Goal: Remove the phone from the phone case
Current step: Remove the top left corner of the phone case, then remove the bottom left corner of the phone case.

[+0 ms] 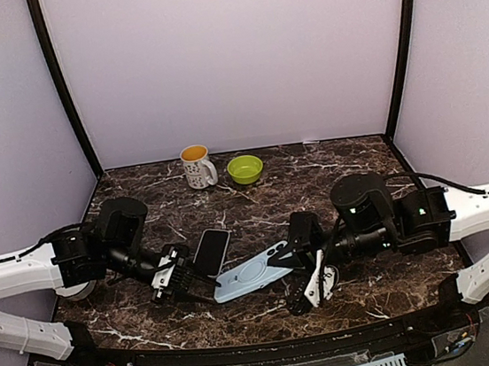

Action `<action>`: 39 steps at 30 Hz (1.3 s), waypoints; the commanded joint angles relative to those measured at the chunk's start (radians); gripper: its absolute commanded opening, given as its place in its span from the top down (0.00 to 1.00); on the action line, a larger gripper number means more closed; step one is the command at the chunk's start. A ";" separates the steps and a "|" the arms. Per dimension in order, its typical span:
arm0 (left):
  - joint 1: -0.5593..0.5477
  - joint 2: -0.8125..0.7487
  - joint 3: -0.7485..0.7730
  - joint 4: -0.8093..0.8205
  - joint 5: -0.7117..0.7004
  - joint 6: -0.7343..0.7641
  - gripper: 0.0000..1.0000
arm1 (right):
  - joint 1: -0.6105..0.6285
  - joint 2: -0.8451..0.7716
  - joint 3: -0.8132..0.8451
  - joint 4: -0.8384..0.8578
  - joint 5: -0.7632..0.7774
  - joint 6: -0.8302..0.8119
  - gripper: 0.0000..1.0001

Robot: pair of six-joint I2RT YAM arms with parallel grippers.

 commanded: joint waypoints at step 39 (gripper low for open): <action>0.127 -0.202 -0.079 0.286 -0.166 -0.175 0.30 | -0.079 -0.197 -0.297 0.902 0.370 1.058 1.00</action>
